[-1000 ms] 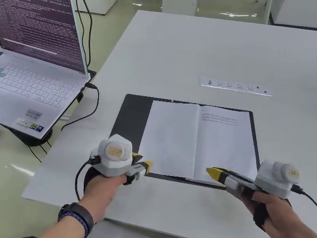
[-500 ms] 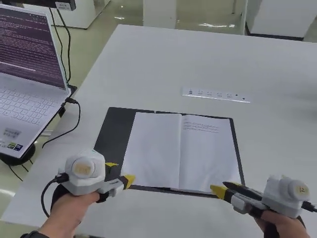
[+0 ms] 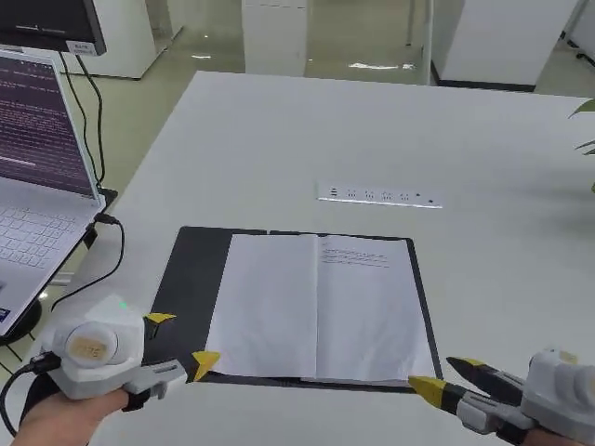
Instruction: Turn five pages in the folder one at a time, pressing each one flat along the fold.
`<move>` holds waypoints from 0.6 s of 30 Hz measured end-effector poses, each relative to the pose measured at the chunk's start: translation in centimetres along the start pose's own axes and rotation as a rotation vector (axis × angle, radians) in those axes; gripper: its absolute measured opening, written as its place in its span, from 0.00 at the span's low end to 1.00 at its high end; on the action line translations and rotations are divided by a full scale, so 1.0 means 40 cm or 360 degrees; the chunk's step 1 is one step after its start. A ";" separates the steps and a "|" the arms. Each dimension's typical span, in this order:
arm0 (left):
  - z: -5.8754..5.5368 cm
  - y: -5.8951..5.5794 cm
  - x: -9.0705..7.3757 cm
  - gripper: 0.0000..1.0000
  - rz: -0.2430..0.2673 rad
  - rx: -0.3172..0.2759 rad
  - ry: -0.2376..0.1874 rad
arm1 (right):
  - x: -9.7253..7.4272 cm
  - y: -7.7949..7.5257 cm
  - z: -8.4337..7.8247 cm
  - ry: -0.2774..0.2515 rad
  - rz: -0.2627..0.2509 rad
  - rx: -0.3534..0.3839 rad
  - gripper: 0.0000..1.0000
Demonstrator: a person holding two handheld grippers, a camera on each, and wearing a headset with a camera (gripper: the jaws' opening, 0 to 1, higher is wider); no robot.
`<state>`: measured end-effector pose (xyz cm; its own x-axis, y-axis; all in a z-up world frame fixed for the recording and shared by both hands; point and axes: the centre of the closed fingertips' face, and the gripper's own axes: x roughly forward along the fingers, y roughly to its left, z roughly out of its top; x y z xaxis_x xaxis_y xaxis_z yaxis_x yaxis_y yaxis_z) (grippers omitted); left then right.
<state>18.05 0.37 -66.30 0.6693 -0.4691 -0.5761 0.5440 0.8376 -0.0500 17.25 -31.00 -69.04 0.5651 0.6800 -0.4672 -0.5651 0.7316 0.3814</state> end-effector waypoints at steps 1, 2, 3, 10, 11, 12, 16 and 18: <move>-0.001 0.000 -0.002 0.55 0.0000 0.0009 0.0006 | -0.004 0.004 0.002 0.0005 0.0003 -0.0028 0.60; -0.001 0.001 -0.003 0.55 0.0001 0.0008 0.0009 | -0.009 0.005 0.005 0.0016 -0.0002 -0.0058 0.61; 0.002 0.000 -0.006 0.56 0.0001 0.0007 0.0005 | -0.012 0.005 0.008 0.0020 -0.0007 -0.0076 0.63; 0.005 -0.016 -0.010 0.59 0.0001 0.0003 -0.0011 | -0.032 0.005 0.040 0.0005 -0.0029 -0.0161 0.67; 0.006 -0.019 -0.010 0.59 -0.0001 0.0001 -0.0013 | -0.033 0.005 0.042 0.0007 -0.0029 -0.0172 0.67; 0.005 -0.022 -0.011 0.60 0.0000 -0.0001 -0.0014 | -0.033 0.005 0.043 0.0010 -0.0028 -0.0177 0.68; -0.001 -0.029 -0.009 0.61 -0.0010 -0.0004 -0.0002 | -0.032 0.004 0.040 0.0017 -0.0033 -0.0194 0.70; -0.003 -0.031 -0.007 0.61 -0.0017 0.0002 0.0004 | -0.033 0.003 0.038 0.0020 -0.0037 -0.0192 0.71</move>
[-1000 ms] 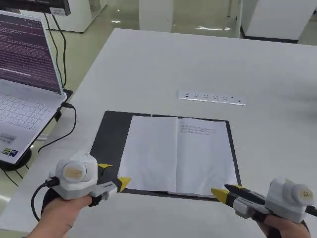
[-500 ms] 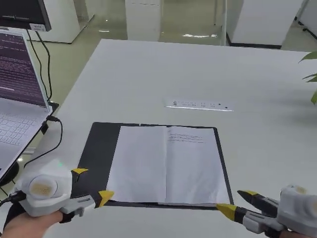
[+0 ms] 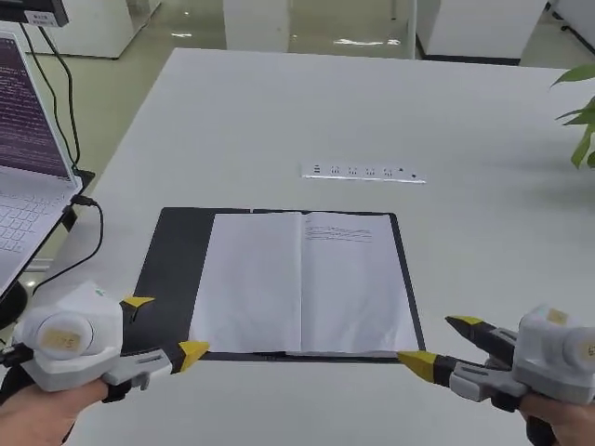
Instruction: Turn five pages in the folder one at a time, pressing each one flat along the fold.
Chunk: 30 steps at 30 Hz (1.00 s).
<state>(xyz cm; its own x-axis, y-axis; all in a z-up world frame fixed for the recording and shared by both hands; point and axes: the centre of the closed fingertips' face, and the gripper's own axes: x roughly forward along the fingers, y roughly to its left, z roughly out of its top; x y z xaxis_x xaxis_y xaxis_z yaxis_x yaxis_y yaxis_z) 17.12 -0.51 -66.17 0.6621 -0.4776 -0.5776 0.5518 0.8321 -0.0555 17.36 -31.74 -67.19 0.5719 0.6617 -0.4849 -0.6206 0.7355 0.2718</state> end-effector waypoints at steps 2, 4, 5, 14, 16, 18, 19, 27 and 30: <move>-0.001 0.000 0.003 0.61 -0.0002 0.0007 0.0008 | -0.002 0.001 -0.002 0.0005 0.0002 0.0000 0.71; 0.001 0.000 0.005 0.61 -0.0006 0.0005 0.0007 | -0.004 -0.001 -0.004 -0.0003 -0.0001 0.0012 0.72; 0.006 -0.003 0.006 0.61 -0.0008 0.0004 0.0006 | -0.006 0.000 -0.004 -0.0007 0.0000 0.0020 0.72; 0.050 -0.044 0.044 0.61 -0.0080 0.0049 0.0023 | -0.011 -0.002 -0.022 -0.0017 -0.0016 0.0064 0.71; 0.064 -0.047 0.058 0.61 -0.0103 0.0071 0.0023 | -0.011 -0.001 -0.028 -0.0013 -0.0016 0.0077 0.71; 0.075 -0.050 0.070 0.61 -0.0119 0.0081 0.0018 | -0.011 0.003 -0.032 -0.0009 -0.0015 0.0087 0.71; 0.084 -0.055 0.081 0.61 -0.0133 0.0094 0.0016 | -0.010 0.004 -0.033 -0.0007 -0.0013 0.0089 0.71; 0.121 -0.118 0.162 0.60 -0.0288 0.0196 0.0032 | -0.001 0.009 -0.031 0.0008 0.0000 0.0091 0.70; 0.136 -0.140 0.190 0.60 -0.0331 0.0219 0.0034 | 0.001 0.010 -0.028 0.0007 0.0002 0.0091 0.70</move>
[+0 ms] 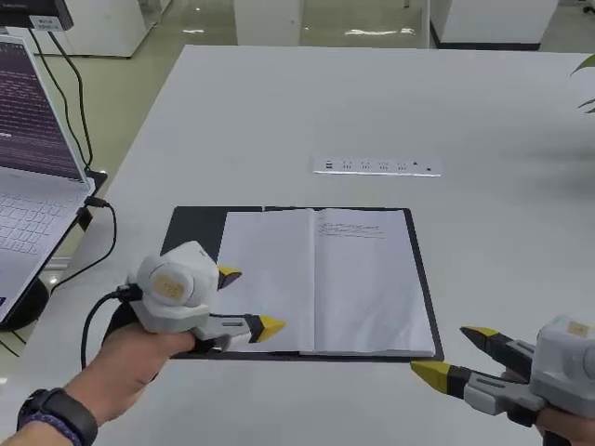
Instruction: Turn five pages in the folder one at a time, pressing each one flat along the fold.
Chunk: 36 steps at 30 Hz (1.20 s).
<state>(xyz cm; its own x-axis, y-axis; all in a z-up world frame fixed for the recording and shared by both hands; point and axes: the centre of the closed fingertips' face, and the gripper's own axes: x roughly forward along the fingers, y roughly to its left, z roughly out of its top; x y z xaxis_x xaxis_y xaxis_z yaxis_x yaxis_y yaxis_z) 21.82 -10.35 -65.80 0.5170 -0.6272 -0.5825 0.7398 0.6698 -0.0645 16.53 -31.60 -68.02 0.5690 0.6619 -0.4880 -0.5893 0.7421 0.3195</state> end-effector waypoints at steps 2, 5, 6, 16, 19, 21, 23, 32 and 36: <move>0.017 -0.011 0.020 0.60 -0.0031 0.0001 -0.0014 | -0.001 0.000 0.002 -0.0002 -0.0005 -0.0001 0.70; 0.042 -0.032 0.047 0.60 -0.0082 -0.0039 -0.0054 | -0.006 0.003 0.006 -0.0005 -0.0008 -0.0002 0.71; 0.049 -0.041 0.061 0.60 -0.0099 -0.0030 -0.0052 | -0.007 0.004 0.007 -0.0005 -0.0009 -0.0004 0.71; 0.090 -0.102 0.169 0.61 -0.0231 0.0012 -0.0026 | -0.016 -0.002 0.004 -0.0016 -0.0035 0.0019 0.71; 0.101 -0.129 0.211 0.62 -0.0291 0.0008 -0.0019 | -0.020 -0.003 0.004 -0.0026 -0.0038 0.0036 0.71; 0.105 -0.142 0.238 0.62 -0.0309 0.0003 -0.0009 | -0.023 -0.004 0.001 -0.0027 -0.0046 0.0037 0.70; 0.104 -0.156 0.265 0.62 -0.0325 0.0018 0.0009 | -0.027 -0.004 -0.003 -0.0033 -0.0051 0.0050 0.70; 0.095 -0.215 0.371 0.63 -0.0370 0.0089 0.0087 | -0.036 -0.009 -0.019 -0.0028 -0.0066 0.0075 0.70; 0.084 -0.234 0.409 0.63 -0.0370 0.0099 0.0119 | -0.040 -0.017 -0.019 -0.0034 -0.0072 0.0087 0.70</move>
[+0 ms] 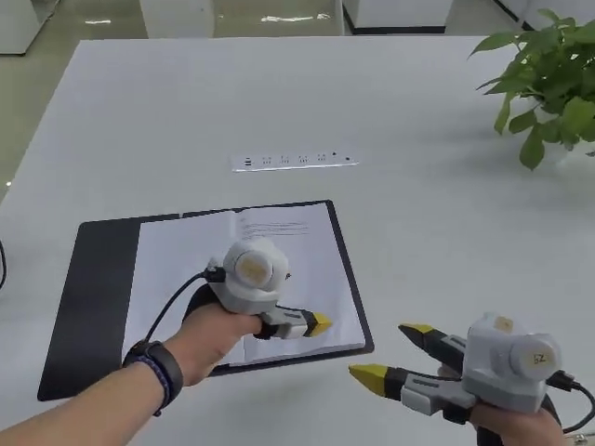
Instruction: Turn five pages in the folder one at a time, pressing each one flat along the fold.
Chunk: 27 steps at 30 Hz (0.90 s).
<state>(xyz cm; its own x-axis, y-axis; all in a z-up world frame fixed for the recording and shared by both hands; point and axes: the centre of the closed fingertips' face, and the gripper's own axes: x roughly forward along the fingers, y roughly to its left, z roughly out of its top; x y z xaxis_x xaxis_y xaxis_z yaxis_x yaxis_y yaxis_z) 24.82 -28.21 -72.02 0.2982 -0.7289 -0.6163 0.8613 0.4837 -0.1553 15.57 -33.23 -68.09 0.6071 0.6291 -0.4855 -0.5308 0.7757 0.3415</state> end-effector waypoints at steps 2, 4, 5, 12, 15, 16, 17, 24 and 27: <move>-0.011 -0.003 0.026 0.64 0.0011 0.0009 0.0034 | -0.001 -0.002 -0.002 0.0006 0.0000 0.0000 0.70; -0.020 -0.003 0.046 0.64 0.0027 0.0014 0.0059 | -0.003 -0.002 -0.003 0.0011 0.0001 -0.0001 0.70; -0.024 0.000 0.053 0.65 0.0045 0.0007 0.0068 | -0.004 -0.002 -0.004 0.0013 0.0004 -0.0001 0.70; -0.042 0.015 0.102 0.66 0.0118 -0.0065 0.0092 | -0.002 -0.006 -0.012 0.0039 0.0009 -0.0003 0.70; -0.046 0.007 0.117 0.66 0.0119 -0.0037 0.0111 | -0.001 -0.009 -0.011 0.0038 0.0008 0.0001 0.70; -0.048 0.007 0.121 0.66 0.0120 -0.0026 0.0118 | 0.000 -0.010 -0.010 0.0038 0.0008 0.0005 0.70; -0.051 0.007 0.127 0.66 0.0124 -0.0016 0.0124 | 0.001 -0.011 -0.011 0.0039 0.0011 0.0007 0.70; -0.074 -0.003 0.148 0.69 0.0143 0.0051 0.0166 | 0.008 -0.005 -0.017 0.0057 0.0028 0.0003 0.70; -0.078 0.001 0.147 0.66 0.0169 0.0120 0.0186 | 0.011 -0.011 -0.024 0.0065 0.0025 0.0007 0.69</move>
<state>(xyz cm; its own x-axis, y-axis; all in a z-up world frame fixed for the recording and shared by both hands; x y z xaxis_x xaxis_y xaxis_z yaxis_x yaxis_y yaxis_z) 25.31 -30.96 -78.06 0.3434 -0.6121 -0.7124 0.8572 0.5142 -0.0287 15.49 -33.34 -69.21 0.5738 0.6389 -0.5125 -0.5374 0.7658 0.3531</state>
